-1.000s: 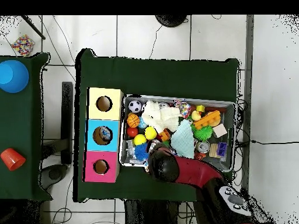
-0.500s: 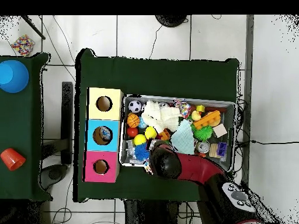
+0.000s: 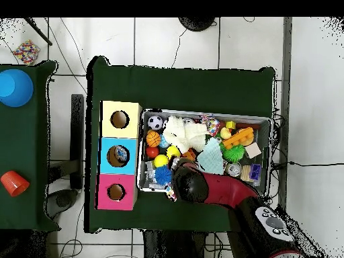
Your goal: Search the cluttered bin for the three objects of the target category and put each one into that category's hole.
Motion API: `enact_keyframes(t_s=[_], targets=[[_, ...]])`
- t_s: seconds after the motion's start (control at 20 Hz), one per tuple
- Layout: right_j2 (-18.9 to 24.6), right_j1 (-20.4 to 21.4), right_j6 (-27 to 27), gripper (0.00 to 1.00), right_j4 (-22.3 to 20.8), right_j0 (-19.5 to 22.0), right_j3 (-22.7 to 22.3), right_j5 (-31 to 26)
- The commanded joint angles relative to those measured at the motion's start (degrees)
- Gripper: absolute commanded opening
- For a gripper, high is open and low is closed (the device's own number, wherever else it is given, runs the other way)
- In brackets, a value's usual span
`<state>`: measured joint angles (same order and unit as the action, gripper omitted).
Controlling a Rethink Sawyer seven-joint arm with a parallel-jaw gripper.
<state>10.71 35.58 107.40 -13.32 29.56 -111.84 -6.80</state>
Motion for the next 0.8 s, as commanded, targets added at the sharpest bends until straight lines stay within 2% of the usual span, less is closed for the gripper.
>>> enact_keyframes(t_s=[0.05,0.45,0.6,0.8], targets=[[4.47,-1.43,-1.12,1.00,-2.42,0.93,5.28,-6.25],[4.80,-1.52,-1.47,1.00,-2.12,1.09,5.74,-7.60],[3.68,-1.00,1.10,1.00,-0.99,-0.90,4.92,-6.66],[4.10,-0.96,3.51,1.00,0.27,-1.22,3.35,-4.83]])
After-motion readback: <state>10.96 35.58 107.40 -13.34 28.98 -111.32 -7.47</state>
